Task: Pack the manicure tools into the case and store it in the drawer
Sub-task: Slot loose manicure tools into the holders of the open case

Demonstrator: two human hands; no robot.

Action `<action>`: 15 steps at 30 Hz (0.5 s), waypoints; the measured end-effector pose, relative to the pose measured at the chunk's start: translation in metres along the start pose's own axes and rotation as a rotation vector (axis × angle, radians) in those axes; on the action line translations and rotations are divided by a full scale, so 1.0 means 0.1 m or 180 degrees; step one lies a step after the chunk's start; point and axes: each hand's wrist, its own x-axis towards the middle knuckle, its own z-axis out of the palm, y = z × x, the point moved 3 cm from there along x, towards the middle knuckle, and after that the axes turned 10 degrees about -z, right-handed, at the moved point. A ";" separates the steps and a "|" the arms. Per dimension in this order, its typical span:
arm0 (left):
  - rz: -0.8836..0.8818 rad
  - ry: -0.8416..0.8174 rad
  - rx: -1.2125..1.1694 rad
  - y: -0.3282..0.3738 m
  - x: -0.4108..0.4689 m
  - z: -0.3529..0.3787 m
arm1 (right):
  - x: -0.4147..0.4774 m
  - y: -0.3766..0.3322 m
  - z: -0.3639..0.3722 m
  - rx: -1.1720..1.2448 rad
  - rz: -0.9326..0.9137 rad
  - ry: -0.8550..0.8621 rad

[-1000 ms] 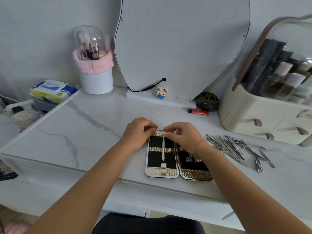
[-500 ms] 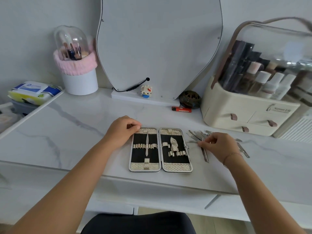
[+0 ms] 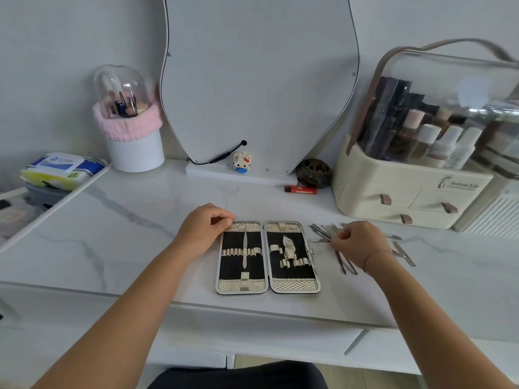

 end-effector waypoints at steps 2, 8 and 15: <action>0.0009 0.0006 0.0003 0.00 0.00 0.00 | 0.02 0.00 -0.05 0.0665 0.0012 0.0115; -0.0002 -0.0015 -0.0024 0.00 0.00 0.00 | 0.09 -0.42 -0.01 0.2983 -0.0047 -0.0627; 0.0048 0.0005 0.0073 0.02 0.00 -0.01 | 0.30 -1.06 0.40 0.2923 -0.0249 -0.0854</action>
